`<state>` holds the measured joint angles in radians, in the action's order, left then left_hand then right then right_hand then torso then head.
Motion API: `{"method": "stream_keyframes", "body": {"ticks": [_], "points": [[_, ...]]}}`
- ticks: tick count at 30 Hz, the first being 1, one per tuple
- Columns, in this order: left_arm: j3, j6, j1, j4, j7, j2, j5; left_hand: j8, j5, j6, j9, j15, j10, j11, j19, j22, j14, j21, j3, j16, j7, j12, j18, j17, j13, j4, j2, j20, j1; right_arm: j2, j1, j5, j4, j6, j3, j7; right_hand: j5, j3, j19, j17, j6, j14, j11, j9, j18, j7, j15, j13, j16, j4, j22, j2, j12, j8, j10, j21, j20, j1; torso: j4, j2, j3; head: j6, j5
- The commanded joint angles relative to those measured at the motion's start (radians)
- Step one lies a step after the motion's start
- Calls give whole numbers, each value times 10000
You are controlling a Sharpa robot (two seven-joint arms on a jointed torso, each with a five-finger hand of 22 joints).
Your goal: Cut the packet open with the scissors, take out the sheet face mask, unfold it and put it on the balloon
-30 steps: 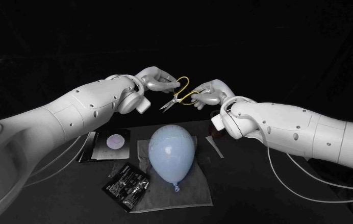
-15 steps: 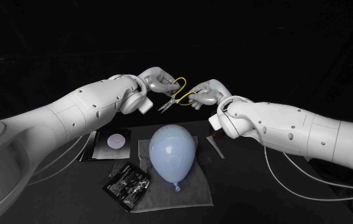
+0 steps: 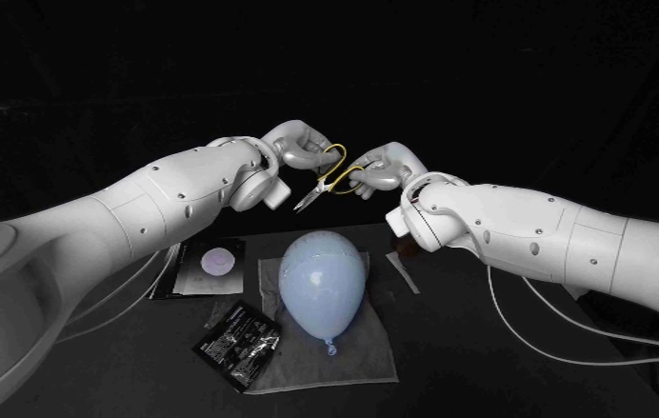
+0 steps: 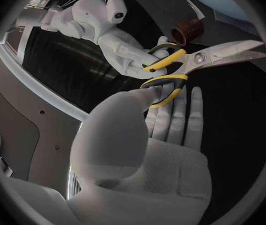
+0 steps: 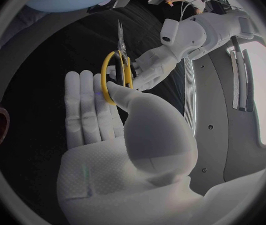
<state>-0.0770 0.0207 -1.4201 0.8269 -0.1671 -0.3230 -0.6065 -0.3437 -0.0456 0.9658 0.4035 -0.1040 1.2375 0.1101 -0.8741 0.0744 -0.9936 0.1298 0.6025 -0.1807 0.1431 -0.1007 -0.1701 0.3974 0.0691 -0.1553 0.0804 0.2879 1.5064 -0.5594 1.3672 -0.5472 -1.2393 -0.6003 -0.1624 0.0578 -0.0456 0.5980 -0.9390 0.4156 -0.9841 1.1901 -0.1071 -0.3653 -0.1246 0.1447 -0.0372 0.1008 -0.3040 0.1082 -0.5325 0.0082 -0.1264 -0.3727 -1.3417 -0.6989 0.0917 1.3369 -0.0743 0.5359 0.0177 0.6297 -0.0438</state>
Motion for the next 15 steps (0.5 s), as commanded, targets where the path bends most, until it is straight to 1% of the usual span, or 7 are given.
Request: {"method": "stream_keyframes", "body": {"ticks": [1, 4, 6, 10, 15], "points": [[-2, -78, -20, 45, -174, 102, -216, -70, -32, -64, 658, 14, 90, -30, -60, -20, -65, 42, 148, 82, -6, 85, -53, 15, -7, 75, 64, 13, -131, 100, 109, -275, 97, 30, 17, -107, -27, 282, 73, 14, -51, 80, 372, -347, -273, -12, 98, 19, 35, 297, -16, 92, -60, -46, -455, -70, 33, 25, 0, -4, 1, 6, -25], [-18, -131, -19, 27, -88, 181, -375, -107, -37, -54, 761, 18, 147, -49, -52, -30, -92, 29, 437, 114, 9, 139, -58, 33, 0, 258, 199, 8, -243, 178, 188, -282, 156, 49, 18, -143, -27, 282, 73, 14, -51, 80, 372, -347, -273, -12, 98, 19, 35, 297, -16, 92, -60, -46, -455, -70, 33, 25, 0, 0, 5, 19, -40], [-41, -159, -19, 1, 11, 251, -479, -127, -44, -17, 840, 32, 220, -61, -57, -29, -142, 32, 720, 129, 12, 174, -74, 59, 10, 406, 324, 2, -413, 233, 256, -282, 180, 61, 19, -168, -27, 285, 74, 16, -52, 82, 373, -349, -275, -12, 99, 19, 35, 300, -19, 91, -60, -46, -456, -73, 34, 24, -5, 4, 1, 22, -42], [-110, -138, -17, -32, 186, 365, -676, -134, -51, 19, 917, 46, 287, -75, -64, -27, -190, 40, 1012, 146, 14, 211, -81, 93, 19, 563, 421, 0, -626, 316, 381, -283, 189, 75, 20, -203, -28, 290, 75, 21, -53, 86, 375, -353, -280, -14, 101, 21, 36, 306, -24, 90, -60, -46, -460, -81, 36, 21, -4, 6, -4, 23, -42], [-157, -71, -14, -44, 316, 474, -833, -133, -58, 54, 979, 57, 347, -79, -81, -22, -234, 57, 1263, 158, 21, 233, -82, 127, 27, 710, 491, 2, -811, 406, 494, -290, 225, 94, 24, -249, -27, 306, 78, 31, -57, 93, 378, -362, -290, -17, 106, 25, 39, 323, -37, 87, -59, -46, -467, -99, 40, 16, -1, 11, -6, 23, -52]]}}
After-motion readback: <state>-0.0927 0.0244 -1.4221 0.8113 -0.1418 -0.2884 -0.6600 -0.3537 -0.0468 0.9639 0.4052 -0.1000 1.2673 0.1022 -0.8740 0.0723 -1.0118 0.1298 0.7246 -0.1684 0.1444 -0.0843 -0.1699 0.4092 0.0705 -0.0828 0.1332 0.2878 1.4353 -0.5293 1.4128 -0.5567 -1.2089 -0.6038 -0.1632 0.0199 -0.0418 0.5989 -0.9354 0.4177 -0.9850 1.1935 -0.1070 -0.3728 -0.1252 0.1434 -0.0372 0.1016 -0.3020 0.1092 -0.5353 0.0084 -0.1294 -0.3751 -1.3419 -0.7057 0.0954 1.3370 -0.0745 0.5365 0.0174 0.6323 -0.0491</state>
